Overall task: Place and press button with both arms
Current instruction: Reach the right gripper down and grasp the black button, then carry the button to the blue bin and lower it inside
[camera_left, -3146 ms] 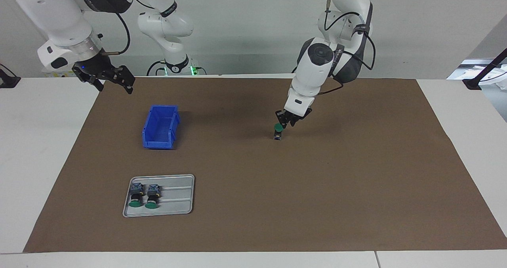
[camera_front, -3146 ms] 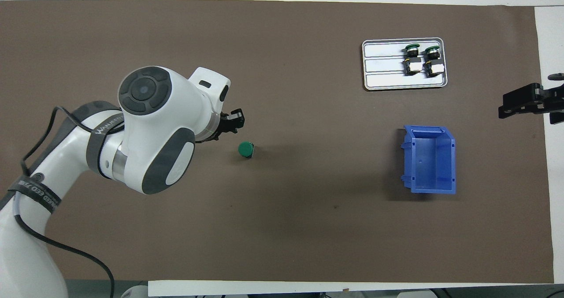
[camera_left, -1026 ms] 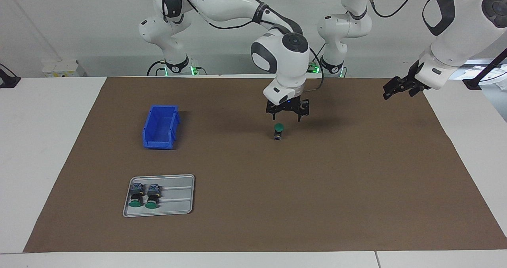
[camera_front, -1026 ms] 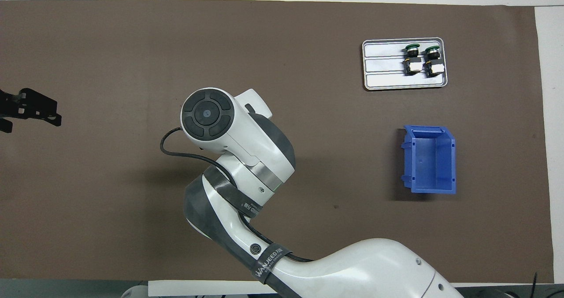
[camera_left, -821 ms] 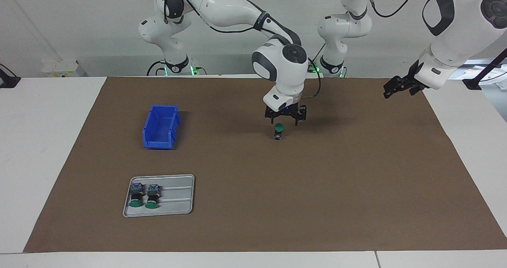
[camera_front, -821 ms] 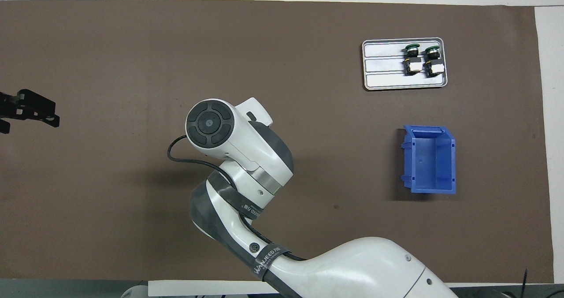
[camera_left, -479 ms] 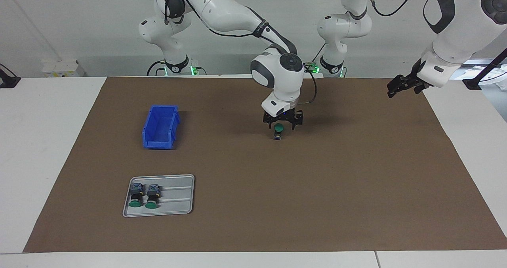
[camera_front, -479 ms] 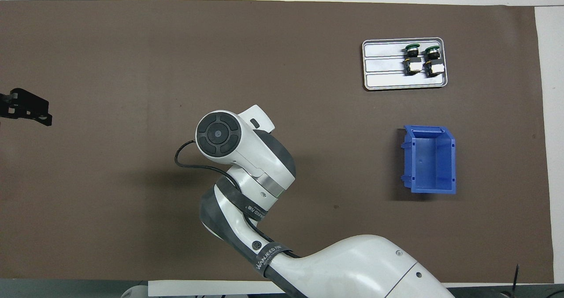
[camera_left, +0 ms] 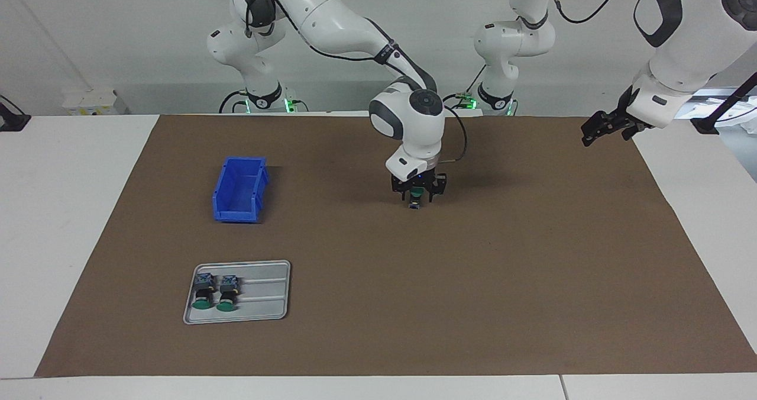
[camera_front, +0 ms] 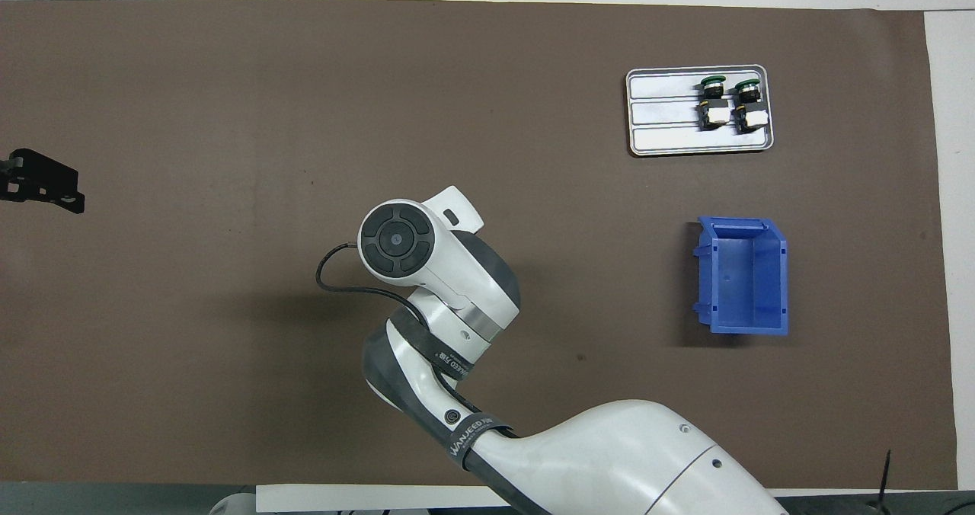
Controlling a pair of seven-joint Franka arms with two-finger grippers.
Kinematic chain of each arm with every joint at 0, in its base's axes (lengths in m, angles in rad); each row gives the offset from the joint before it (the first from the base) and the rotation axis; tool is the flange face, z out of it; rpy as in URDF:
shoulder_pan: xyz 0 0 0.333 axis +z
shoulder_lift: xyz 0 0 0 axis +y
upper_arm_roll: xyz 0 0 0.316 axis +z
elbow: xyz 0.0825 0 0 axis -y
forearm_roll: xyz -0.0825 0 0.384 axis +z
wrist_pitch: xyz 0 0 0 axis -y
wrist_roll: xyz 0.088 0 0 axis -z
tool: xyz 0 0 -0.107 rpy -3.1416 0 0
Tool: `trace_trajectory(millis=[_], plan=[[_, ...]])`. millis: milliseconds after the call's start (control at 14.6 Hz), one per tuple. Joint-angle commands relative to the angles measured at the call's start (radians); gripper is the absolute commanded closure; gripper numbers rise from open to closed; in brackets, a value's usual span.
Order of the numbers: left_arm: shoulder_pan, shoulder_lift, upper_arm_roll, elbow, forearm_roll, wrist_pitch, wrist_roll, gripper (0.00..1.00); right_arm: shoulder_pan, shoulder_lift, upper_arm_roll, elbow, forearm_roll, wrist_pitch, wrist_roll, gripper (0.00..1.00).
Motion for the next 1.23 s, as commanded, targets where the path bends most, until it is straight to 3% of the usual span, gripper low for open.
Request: trace_trajectory(millis=[0,137,274,410,479,957,1163], plan=[[0.004,-0.016,-0.002,-0.002,0.016,0.010,-0.001,0.00,-0.008,-0.024,0.005,-0.037,-0.016,0.012,-0.002,0.55],[-0.005,-0.026,-0.002,-0.004,0.016,0.003,0.002,0.00,-0.011,-0.024,0.004,-0.010,-0.016,-0.032,-0.005,0.87],[-0.009,-0.038,-0.002,-0.007,0.016,0.003,0.003,0.00,-0.022,-0.021,0.004,0.082,-0.016,-0.136,-0.010,1.00],[-0.008,-0.046,-0.002,-0.008,0.016,-0.003,0.002,0.00,-0.064,-0.036,0.002,0.110,-0.014,-0.180,-0.074,1.00],[-0.008,-0.047,-0.002,-0.008,0.016,-0.001,0.003,0.00,-0.103,-0.090,0.002,0.095,-0.011,-0.195,-0.127,1.00],[0.056,-0.072,-0.039,-0.008,0.016,0.008,0.014,0.00,-0.409,-0.636,0.001,-0.380,0.003,-0.331,-0.613,1.00],[0.052,-0.067,-0.041,-0.017,0.016,0.006,0.013,0.00,-0.579,-0.770,-0.009,-0.506,0.043,-0.350,-0.865,0.99]])
